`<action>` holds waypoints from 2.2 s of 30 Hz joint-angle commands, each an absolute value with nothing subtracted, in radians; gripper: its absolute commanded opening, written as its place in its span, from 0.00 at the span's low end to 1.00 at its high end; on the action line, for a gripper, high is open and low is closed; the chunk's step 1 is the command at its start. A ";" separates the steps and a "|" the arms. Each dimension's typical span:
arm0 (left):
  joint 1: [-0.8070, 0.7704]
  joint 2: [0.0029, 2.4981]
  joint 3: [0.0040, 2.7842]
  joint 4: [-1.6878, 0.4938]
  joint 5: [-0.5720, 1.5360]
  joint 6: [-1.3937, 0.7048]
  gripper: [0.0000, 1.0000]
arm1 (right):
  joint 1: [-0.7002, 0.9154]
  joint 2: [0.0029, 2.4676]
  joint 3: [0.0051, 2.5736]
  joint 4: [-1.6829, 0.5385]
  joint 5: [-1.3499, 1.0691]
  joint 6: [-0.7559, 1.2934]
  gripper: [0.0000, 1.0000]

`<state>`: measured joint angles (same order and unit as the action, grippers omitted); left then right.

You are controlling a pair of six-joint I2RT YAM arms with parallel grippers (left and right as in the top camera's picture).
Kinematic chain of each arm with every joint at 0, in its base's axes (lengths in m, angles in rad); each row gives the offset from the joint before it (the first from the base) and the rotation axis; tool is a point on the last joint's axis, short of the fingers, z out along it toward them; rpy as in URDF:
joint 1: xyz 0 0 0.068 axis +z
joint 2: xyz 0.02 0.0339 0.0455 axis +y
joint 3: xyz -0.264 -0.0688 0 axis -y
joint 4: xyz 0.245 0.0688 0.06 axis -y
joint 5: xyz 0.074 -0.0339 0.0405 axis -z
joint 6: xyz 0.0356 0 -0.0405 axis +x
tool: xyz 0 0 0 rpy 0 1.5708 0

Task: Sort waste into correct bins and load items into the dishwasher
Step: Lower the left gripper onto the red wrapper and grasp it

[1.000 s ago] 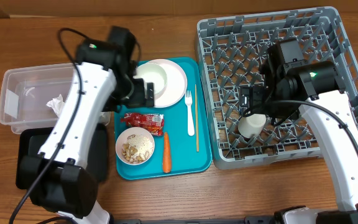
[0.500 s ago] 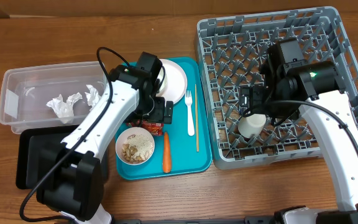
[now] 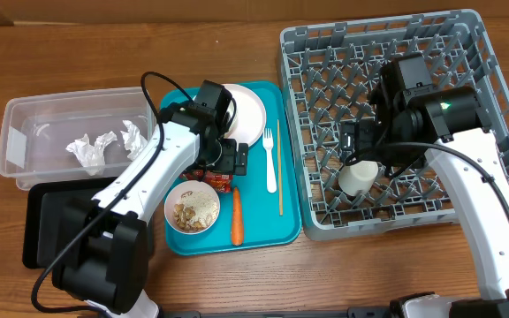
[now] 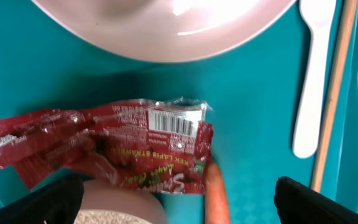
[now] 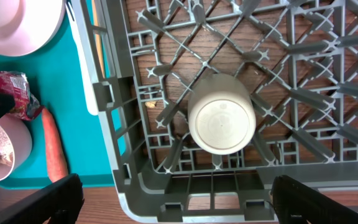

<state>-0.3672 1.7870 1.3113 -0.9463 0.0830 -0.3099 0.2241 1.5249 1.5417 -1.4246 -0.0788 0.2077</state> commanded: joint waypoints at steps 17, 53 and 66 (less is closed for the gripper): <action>-0.374 1.792 1.198 -0.770 0.041 -0.291 1.00 | 0.227 1.513 1.562 -1.420 -0.084 0.202 1.00; -0.374 1.892 1.198 -0.746 0.041 -0.291 0.36 | 0.227 1.513 1.562 -1.420 -0.084 0.202 1.00; -0.374 1.892 1.198 -0.743 0.041 -0.291 0.04 | 0.227 1.513 1.562 -1.420 -0.084 0.202 1.00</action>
